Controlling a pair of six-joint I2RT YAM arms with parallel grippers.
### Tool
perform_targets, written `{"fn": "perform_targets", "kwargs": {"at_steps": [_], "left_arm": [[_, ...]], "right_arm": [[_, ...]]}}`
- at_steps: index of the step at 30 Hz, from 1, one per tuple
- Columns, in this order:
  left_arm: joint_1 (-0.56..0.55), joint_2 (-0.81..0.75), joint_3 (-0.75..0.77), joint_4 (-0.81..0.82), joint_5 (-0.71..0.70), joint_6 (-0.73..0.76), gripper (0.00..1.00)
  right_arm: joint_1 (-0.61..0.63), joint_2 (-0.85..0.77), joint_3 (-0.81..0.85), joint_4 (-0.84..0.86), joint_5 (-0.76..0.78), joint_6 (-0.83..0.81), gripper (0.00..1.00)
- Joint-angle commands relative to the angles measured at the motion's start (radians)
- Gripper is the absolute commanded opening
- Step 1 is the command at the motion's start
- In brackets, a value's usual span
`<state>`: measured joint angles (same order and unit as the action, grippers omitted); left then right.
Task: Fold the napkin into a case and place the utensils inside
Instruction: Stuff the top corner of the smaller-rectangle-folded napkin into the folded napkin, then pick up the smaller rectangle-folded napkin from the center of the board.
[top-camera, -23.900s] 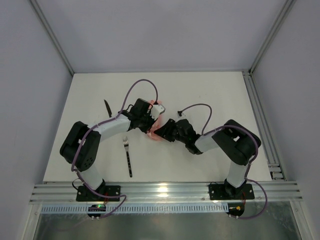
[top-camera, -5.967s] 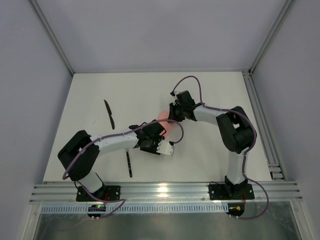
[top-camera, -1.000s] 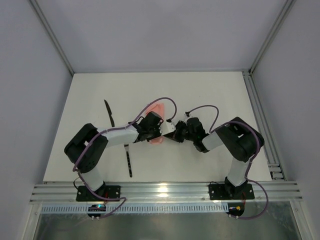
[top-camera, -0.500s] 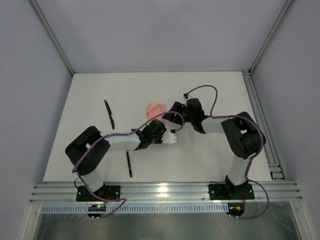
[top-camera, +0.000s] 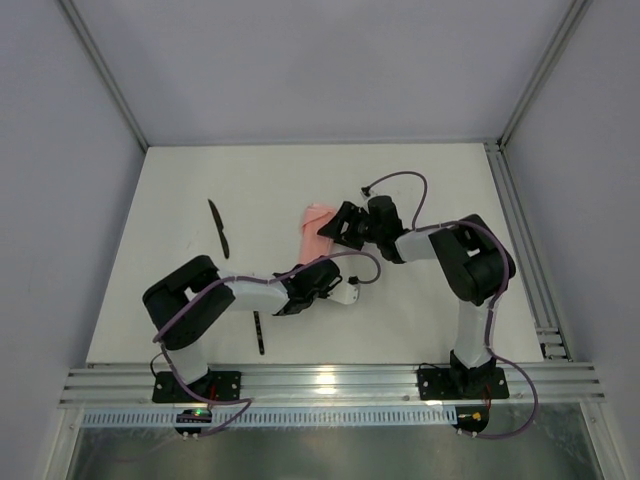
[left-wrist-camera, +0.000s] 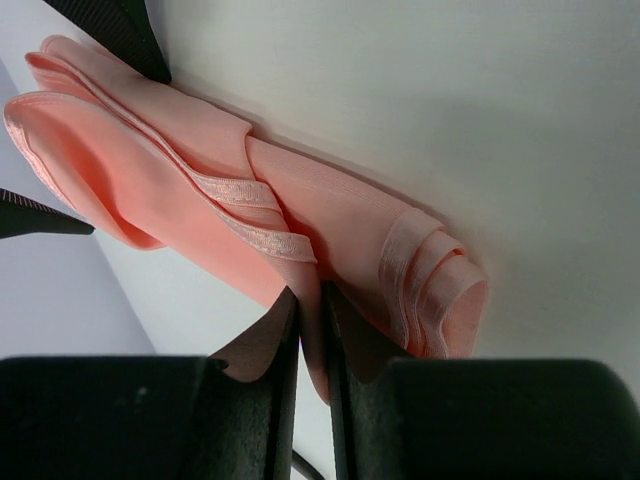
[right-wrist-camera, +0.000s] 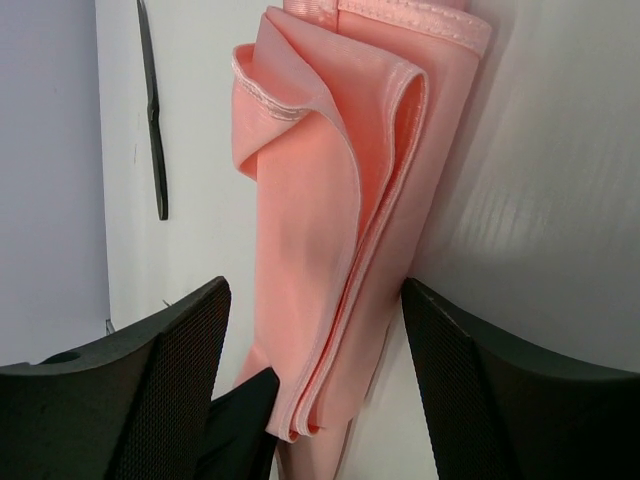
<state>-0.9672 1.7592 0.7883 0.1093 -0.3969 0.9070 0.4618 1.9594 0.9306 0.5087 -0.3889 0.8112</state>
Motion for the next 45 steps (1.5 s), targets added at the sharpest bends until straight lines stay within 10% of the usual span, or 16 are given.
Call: {"fn": "perform_targets", "kwargs": {"at_steps": [1, 16, 32, 45], "left_arm": [[-0.008, 0.051, -0.031, -0.004, 0.03, 0.023, 0.16], [-0.008, 0.04, -0.081, 0.079, 0.029, 0.032, 0.16], [0.008, -0.112, 0.083, -0.273, 0.225, -0.134, 0.51], [0.038, -0.155, 0.229, -0.424, 0.328, -0.241, 0.58]], "right_arm": [[0.005, 0.055, -0.003, -0.088, 0.024, 0.0, 0.74], [0.008, 0.093, 0.008, -0.026, 0.009, 0.105, 0.04], [0.009, 0.093, -0.027, 0.053, 0.005, 0.105, 0.04], [0.009, 0.082, -0.015, 0.011, 0.004, 0.059, 0.04]]}}
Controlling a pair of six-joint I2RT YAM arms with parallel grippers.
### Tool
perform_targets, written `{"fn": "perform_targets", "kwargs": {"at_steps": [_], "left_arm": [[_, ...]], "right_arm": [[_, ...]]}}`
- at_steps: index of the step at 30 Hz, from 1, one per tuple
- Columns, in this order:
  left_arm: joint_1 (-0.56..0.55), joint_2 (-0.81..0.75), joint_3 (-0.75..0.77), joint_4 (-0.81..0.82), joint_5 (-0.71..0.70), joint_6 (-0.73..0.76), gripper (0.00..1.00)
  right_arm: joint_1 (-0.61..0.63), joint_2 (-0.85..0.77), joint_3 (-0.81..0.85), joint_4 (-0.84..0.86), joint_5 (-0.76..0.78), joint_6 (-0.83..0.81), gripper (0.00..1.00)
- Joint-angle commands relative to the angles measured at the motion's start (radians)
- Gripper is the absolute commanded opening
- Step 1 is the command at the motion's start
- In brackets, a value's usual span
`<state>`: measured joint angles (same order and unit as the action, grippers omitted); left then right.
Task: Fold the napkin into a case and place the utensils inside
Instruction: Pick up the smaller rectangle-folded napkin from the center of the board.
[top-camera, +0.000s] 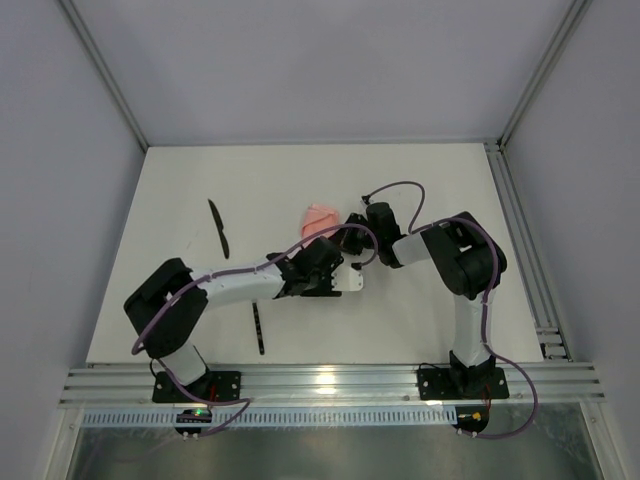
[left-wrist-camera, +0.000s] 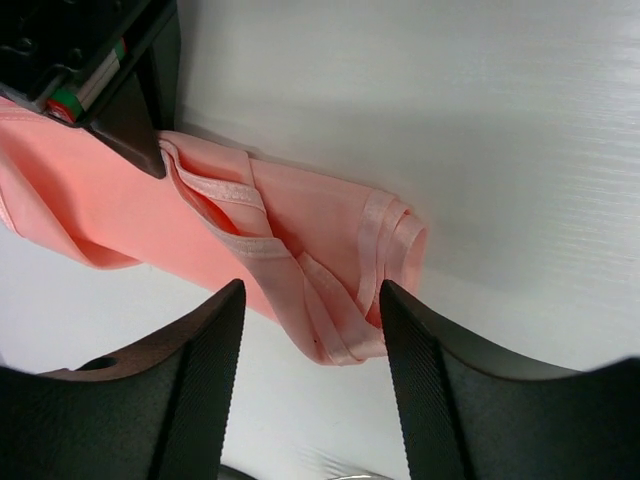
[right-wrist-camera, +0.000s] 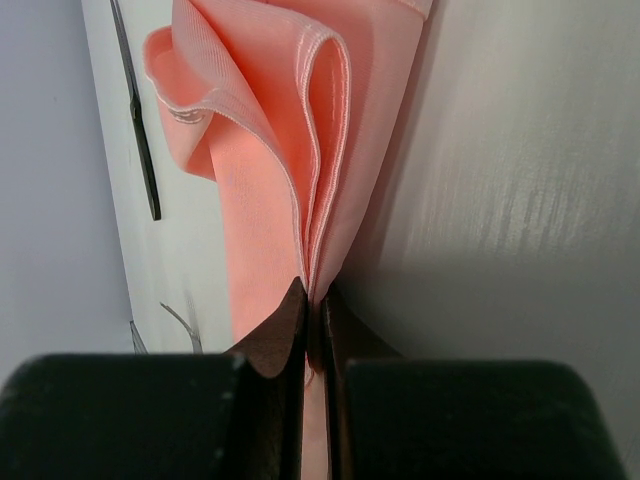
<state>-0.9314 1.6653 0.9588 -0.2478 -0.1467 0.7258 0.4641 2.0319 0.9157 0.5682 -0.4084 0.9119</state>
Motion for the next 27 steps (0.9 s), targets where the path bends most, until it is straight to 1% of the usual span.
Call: {"fn": "perform_targets", "kwargs": {"at_steps": [1, 4, 6, 8, 11, 14, 15, 17, 18, 19, 21, 23, 27], "left_arm": [[0.002, -0.074, 0.067, -0.073, 0.09, -0.069, 0.62], [0.002, -0.11, 0.103, -0.107, 0.144, -0.106, 0.62], [0.002, -0.131, 0.121, -0.119, 0.226, -0.123, 0.62], [0.002, -0.171, 0.123, -0.122, 0.259, -0.132, 0.62], [0.005, -0.182, 0.142, -0.139, 0.246, -0.16, 0.62], [0.069, -0.171, 0.173, -0.116, 0.231, -0.238, 0.58], [0.132, -0.161, 0.181, -0.105, 0.231, -0.258, 0.57], [0.204, -0.138, 0.215, -0.084, 0.236, -0.313, 0.54], [0.262, -0.096, 0.23, -0.084, 0.231, -0.327, 0.52], [0.284, -0.073, 0.256, -0.084, 0.216, -0.347, 0.52], [0.312, -0.001, 0.273, -0.084, 0.188, -0.358, 0.51], [0.322, 0.039, 0.279, -0.09, 0.157, -0.358, 0.51], [0.338, 0.094, 0.264, -0.084, 0.176, -0.373, 0.52]], "right_arm": [[0.005, 0.01, 0.0, -0.048, 0.023, -0.044, 0.04], [0.007, 0.011, 0.0, -0.045, 0.023, -0.045, 0.04], [0.007, 0.011, 0.002, -0.045, 0.023, -0.045, 0.04], [0.005, 0.011, 0.002, -0.047, 0.025, -0.045, 0.04], [0.007, 0.013, 0.002, -0.048, 0.026, -0.048, 0.04], [0.007, 0.011, 0.003, -0.051, 0.026, -0.047, 0.04], [0.005, 0.01, 0.005, -0.051, 0.026, -0.047, 0.04], [0.007, 0.008, 0.003, -0.053, 0.025, -0.053, 0.04], [0.007, 0.005, 0.003, -0.053, 0.025, -0.054, 0.04], [0.007, 0.005, 0.003, -0.054, 0.026, -0.056, 0.04], [0.007, 0.001, 0.006, -0.053, 0.022, -0.057, 0.04], [0.007, -0.004, 0.005, -0.051, 0.017, -0.057, 0.04], [0.005, -0.025, -0.003, -0.047, 0.008, -0.076, 0.04]]}}
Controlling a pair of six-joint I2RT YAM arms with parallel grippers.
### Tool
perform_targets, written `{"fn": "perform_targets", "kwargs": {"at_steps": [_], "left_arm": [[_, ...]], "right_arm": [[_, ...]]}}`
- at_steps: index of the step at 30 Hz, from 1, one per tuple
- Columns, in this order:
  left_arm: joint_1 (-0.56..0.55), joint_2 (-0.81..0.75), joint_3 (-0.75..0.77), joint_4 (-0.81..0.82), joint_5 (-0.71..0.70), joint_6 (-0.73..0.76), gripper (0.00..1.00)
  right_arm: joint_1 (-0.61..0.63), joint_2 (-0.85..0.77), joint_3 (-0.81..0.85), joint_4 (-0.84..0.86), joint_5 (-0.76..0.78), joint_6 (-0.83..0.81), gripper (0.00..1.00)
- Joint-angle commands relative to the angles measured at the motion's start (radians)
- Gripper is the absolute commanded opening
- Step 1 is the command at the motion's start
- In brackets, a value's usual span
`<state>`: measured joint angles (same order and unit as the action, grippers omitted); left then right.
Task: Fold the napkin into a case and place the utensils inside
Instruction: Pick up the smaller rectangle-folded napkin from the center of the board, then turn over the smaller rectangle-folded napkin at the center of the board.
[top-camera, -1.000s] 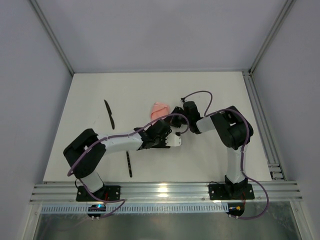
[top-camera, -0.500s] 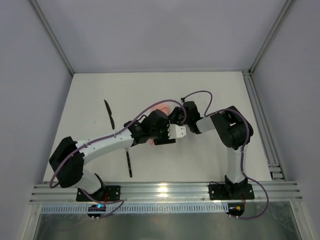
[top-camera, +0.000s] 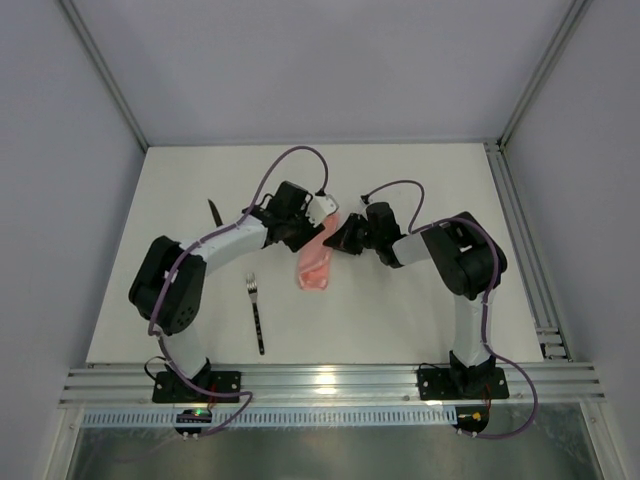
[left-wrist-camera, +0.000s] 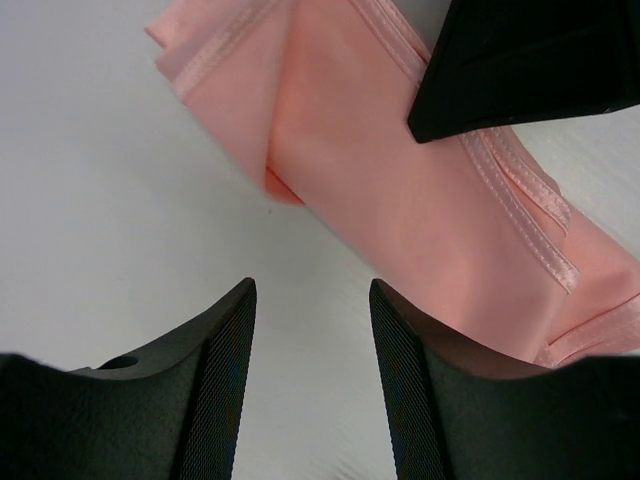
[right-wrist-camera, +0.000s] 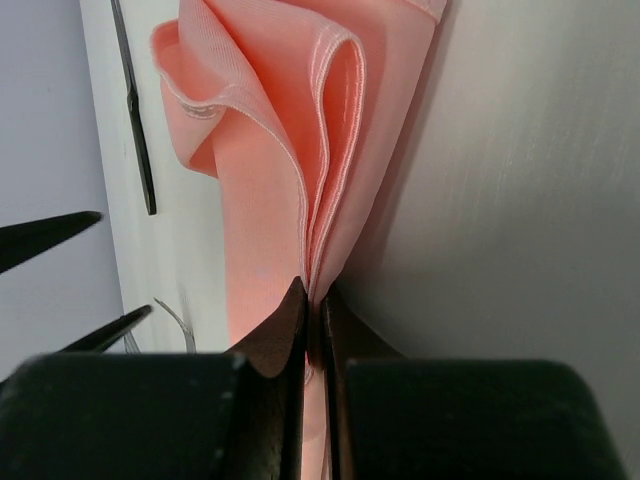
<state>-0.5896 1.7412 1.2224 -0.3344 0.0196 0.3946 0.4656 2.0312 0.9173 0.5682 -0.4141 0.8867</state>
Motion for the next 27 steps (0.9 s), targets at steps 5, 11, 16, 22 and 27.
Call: {"fn": "perform_targets", "kwargs": {"at_steps": [5, 11, 16, 22, 27], "left_arm": [[0.039, 0.008, -0.02, 0.009, 0.02, -0.049, 0.52], [0.083, -0.054, -0.044, 0.006, 0.02, -0.033, 0.53], [0.088, -0.088, -0.078, 0.003, 0.104, -0.019, 0.53], [0.031, -0.103, -0.095, -0.049, 0.218, -0.03, 0.57], [0.03, -0.088, -0.078, -0.054, 0.163, -0.011, 0.57]], "right_arm": [[0.004, -0.101, 0.006, -0.086, 0.0, -0.13, 0.04], [0.002, -0.158, 0.063, -0.208, -0.072, -0.247, 0.04], [-0.001, -0.213, 0.054, -0.231, -0.072, -0.281, 0.04], [-0.002, -0.169, 0.071, -0.208, -0.074, -0.261, 0.04], [-0.004, -0.215, 0.103, -0.337, -0.02, -0.328, 0.04]]}}
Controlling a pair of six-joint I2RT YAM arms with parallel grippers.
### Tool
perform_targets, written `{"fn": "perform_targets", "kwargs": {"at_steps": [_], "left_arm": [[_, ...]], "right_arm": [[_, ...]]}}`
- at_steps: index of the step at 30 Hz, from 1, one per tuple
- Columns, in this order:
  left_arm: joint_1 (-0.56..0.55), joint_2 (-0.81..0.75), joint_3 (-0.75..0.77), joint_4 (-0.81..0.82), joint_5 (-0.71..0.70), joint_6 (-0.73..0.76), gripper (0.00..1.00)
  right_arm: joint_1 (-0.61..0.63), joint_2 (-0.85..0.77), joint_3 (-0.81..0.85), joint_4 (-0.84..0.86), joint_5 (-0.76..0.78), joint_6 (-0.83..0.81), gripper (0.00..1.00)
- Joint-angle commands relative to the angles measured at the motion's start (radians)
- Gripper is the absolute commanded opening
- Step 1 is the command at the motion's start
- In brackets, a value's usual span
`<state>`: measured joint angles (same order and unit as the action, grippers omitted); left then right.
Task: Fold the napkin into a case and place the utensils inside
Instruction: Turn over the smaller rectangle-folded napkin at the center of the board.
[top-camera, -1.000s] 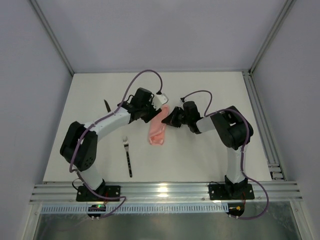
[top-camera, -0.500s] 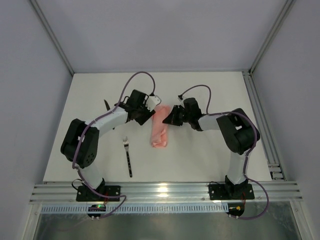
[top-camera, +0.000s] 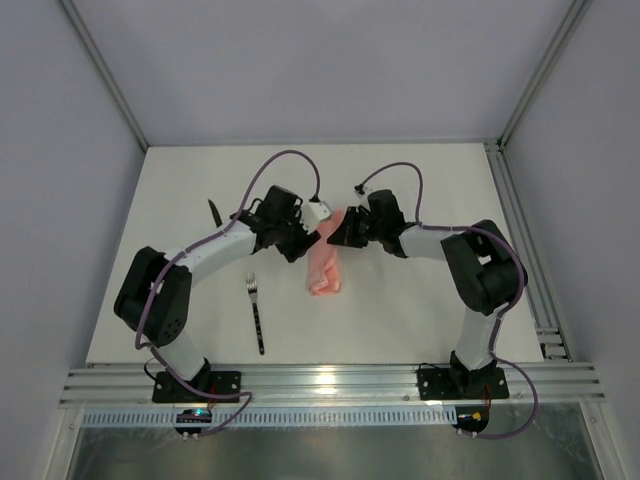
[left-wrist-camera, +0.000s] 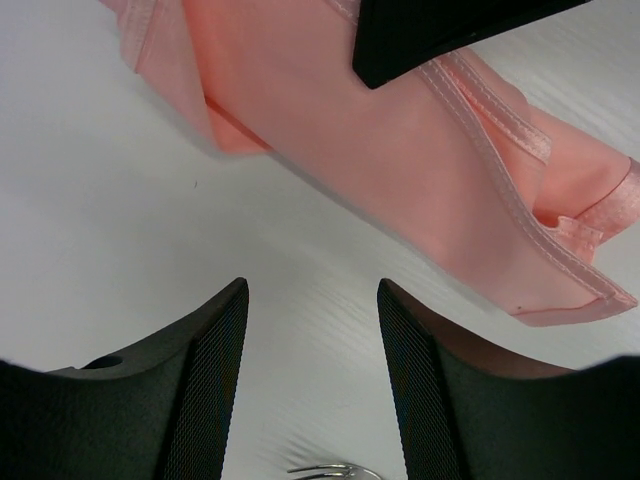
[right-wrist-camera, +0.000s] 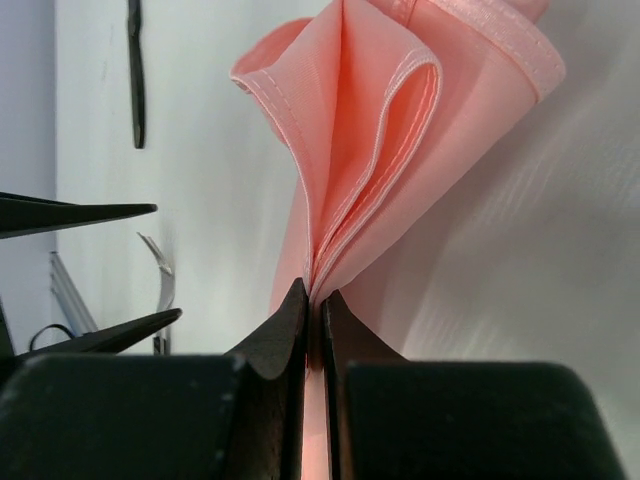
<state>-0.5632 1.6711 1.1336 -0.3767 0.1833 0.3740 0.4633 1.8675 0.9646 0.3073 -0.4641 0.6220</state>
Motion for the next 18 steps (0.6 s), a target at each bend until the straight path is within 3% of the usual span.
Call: {"fn": "perform_targets", "kwargs": {"at_steps": [1, 11, 18], "left_arm": [[0.003, -0.02, 0.012, -0.013, -0.005, 0.012, 0.57], [0.127, -0.114, -0.008, -0.004, -0.067, 0.042, 0.58], [0.232, -0.189, -0.04, 0.001, -0.087, 0.063, 0.59]], "right_arm": [[-0.002, -0.077, 0.081, -0.118, 0.045, -0.114, 0.04], [-0.014, -0.176, 0.27, -0.779, 0.333, -0.465, 0.04], [-0.012, -0.116, 0.456, -1.082, 0.717, -0.558, 0.04]]}}
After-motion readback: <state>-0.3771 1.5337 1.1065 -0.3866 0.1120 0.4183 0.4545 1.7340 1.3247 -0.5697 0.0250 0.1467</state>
